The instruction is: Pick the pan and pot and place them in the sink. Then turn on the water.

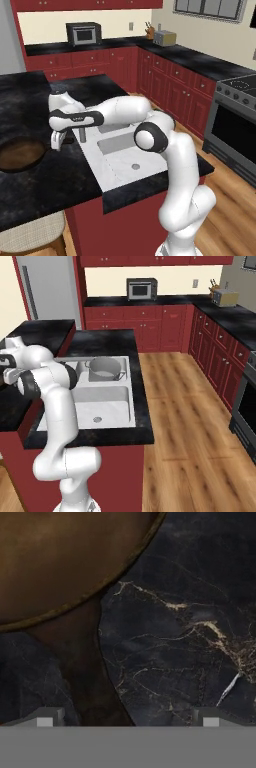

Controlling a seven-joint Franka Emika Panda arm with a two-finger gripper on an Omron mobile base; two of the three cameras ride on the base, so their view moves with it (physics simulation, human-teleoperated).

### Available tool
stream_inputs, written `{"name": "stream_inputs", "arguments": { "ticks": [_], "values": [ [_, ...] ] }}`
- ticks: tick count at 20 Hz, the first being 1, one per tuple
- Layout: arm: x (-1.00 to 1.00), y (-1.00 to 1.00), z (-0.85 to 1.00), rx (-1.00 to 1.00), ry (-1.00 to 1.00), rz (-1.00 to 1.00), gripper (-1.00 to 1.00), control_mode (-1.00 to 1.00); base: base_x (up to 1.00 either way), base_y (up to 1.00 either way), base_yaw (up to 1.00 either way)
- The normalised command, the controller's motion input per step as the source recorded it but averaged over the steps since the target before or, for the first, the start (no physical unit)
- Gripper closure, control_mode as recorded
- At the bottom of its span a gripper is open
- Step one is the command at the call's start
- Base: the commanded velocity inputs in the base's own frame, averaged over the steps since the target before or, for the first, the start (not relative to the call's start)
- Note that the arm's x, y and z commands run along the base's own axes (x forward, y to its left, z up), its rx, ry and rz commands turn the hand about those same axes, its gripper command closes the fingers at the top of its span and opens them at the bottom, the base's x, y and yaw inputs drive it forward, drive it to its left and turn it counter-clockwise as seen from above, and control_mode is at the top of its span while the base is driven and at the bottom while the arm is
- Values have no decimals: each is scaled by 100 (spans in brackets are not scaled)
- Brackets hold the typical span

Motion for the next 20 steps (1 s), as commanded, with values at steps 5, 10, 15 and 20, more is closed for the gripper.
{"name": "stream_inputs", "arguments": {
  "ticks": [5,10,15,20],
  "values": [
    [0,0,-16,0,0,2,-100,-100,0,0,0],
    [0,0,-17,0,0,3,-100,-100,0,0,0],
    [0,0,0,0,0,0,100,-100,0,0,0],
    [0,0,0,0,0,0,100,-100,0,0,0]
  ]
}}
